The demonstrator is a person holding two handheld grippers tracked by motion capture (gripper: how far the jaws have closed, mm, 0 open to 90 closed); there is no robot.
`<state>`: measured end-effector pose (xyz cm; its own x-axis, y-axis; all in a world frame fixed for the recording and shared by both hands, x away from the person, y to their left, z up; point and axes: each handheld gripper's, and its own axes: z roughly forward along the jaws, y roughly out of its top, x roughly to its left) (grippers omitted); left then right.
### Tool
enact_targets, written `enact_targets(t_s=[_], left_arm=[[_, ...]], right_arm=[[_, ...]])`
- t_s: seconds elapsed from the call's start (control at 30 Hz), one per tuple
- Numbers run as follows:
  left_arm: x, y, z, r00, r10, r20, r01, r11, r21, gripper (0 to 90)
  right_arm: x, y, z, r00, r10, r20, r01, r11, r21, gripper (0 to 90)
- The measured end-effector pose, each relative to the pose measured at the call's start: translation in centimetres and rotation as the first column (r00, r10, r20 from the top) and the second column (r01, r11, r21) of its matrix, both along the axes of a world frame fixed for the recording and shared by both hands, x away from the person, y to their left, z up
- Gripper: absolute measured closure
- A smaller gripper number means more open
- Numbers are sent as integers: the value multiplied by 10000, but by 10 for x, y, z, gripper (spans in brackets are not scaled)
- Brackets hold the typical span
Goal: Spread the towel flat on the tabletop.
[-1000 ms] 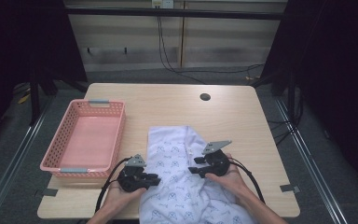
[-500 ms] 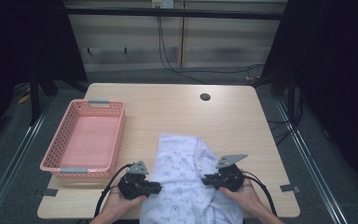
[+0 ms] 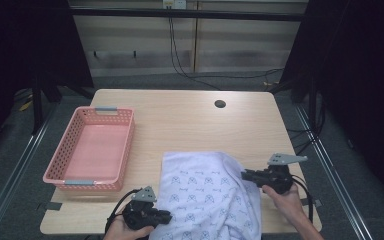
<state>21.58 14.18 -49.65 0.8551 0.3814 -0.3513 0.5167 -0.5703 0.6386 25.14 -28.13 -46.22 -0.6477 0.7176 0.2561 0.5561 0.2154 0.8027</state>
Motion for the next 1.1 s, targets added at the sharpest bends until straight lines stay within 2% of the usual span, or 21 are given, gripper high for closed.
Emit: enact_targets(t_s=[0.1, 0.13, 0.17, 0.23, 0.27, 0.3, 0.4, 0.43, 0.5, 0.53, 0.57, 0.6, 0.67, 0.7, 0.73, 0.8, 0.83, 0.93, 1.0, 1.07, 1.1], left_arm=[[-10, 2, 1, 9998, -204, -58, 204, 9998, -44, 769], [-11, 3, 2, 9996, -251, 132, 251, 9997, 43, 747], [-12, 2, 4, 9988, -127, 483, 119, 9998, 172, 729], [2, 2, 8, 9965, 408, 733, -407, 9992, -35, 651], [12, 3, 11, 9924, 883, 854, -854, 9957, -362, 645], [25, 5, 13, 9876, 1383, 741, -1329, 9884, -742, 646], [64, 2, 15, 9687, 2272, 997, -2200, 9723, -783, 641], [79, 0, 13, 9645, 2482, 902, -2422, 9676, -717, 632], [94, -1, 11, 9490, 2987, 1010, -2923, 9535, -734, 609], [103, -1, 10, 9446, 3193, 755, -3131, 9460, -834, 599], [107, -1, 10, 9460, 3167, 698, -3104, 9466, -873, 586], [111, -1, 10, 9375, 3319, 1047, -3243, 9423, -832, 586], [120, -1, 7, 9294, 3597, 828, -3534, 9319, -817, 566], [122, -1, 7, 9253, 3687, 890, -3626, 9287, -773, 550], [125, -2, 7, 9169, 3838, 1093, -3776, 9231, -732, 546], [131, -2, 6, 9114, 3986, 1020, -3919, 9166, -796, 519], [131, -3, 4, 9046, 4114, 1115, -4058, 9113, -701, 513], [134, -5, -2, 9040, 4146, 1042, -4151, 9096, -178, 482], [134, -5, -2, 9000, 4210, 1133, -4210, 9067, -247, 459], [134, -3, -2, 8976, 4241, 1204, -4280, 9038, 68, 440], [133, -3, -3, 9001, 4200, 1158, -4239, 9056, 110, 420]], right_arm=[[6, -21, 1, 9973, -724, 124, 726, 9973, -110, 837], [9, -27, 0, 9962, -864, 72, 865, 9962, -118, 838], [12, -31, -2, 9942, -1072, 37, 1072, 9941, -135, 835], [23, -39, -8, 9909, -1335, -154, 1331, 9908, -250, 830], [26, -41, -10, 9902, -1386, -145, 1381, 9899, -321, 830], [29, -42, -12, 9888, -1464, -277, 1454, 9887, -361, 830], [36, -44, -18, 9881, -1459, -494, 1444, 9890, -323, 831], [38, -44, -20, 9888, -1409, -490, 1393, 9896, -355, 831], [39, -43, -22, 9889, -1387, -528, 1367, 9898, -397, 831], [38, -43, -23, 9887, -1396, -540, 1374, 9896, -417, 831], [38, -43, -24, 9892, -1360, -541, 1339, 9902, -406, 830], [38, -43, -24, 9895, -1336, -551, 1314, 9905, -413, 831], [37, -43, -25, 9906, -1238, -585, 1219, 9920, -340, 830], [37, -43, -26, 9906, -1227, -599, 1210, 9921, -325, 830], [36, -43, -26, 9908, -1220, -587, 1204, 9922, -309, 830], [36, -43, -26, 9912, -1192, -579, 1177, 9926, -293, 829], [36, -43, -26, 9910, -1210, -574, 1193, 9924, -313, 829], [36, -43, -26, 9922, -1108, -563, 1092, 9935, -304, 828], [36, -43, -27, 9922, -1108, -578, 1091, 9935, -329, 828], [36, -43, -27, 9921, -1111, -586, 1094, 9935, -311, 828], [37, -43, -27, 9925, -1091, -557, 1074, 9937, -329, 828]])
